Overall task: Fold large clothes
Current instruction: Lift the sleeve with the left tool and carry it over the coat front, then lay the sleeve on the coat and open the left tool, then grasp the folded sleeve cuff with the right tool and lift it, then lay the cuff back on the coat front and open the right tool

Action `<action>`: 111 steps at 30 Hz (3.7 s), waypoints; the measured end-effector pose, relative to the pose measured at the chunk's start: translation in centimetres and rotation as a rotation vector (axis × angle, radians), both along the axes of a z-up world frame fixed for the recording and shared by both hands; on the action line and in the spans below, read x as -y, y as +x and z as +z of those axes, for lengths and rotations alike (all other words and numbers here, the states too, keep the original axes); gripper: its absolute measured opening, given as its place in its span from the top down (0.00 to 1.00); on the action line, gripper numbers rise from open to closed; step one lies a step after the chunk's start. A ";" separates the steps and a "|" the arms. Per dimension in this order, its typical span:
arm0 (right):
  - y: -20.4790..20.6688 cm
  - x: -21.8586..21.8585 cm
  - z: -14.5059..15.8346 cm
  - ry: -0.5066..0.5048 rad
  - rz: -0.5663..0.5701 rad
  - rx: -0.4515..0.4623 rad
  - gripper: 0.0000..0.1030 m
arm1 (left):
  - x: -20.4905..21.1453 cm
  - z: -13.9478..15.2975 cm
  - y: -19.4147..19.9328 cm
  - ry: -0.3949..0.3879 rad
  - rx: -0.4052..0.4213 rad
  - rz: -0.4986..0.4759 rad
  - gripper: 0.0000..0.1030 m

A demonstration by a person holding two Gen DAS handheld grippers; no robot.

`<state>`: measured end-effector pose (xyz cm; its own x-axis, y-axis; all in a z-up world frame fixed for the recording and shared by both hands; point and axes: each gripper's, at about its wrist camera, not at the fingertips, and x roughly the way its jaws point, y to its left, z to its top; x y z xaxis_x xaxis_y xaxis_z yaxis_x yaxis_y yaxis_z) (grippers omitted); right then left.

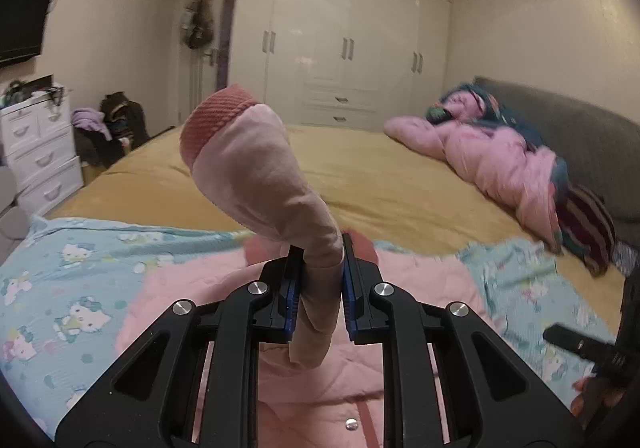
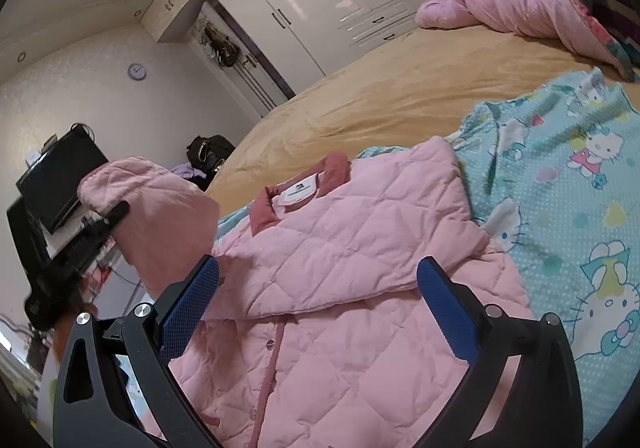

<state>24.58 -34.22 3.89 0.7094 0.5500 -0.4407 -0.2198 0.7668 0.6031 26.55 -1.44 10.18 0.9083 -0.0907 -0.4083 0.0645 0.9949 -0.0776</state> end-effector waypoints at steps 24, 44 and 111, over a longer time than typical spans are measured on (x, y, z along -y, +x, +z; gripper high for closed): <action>1.5 1.5 -2.7 -0.008 -0.068 -0.105 0.04 | 10.0 -12.5 0.2 0.354 -0.148 -0.320 0.75; 8.8 -3.3 -3.9 0.174 0.074 -0.265 0.10 | 1.4 -8.5 1.8 -0.032 -0.258 -0.310 0.09; 11.1 -7.8 1.8 -0.332 -0.116 0.057 0.48 | -10.8 -16.5 8.2 -0.085 -0.529 -0.010 0.17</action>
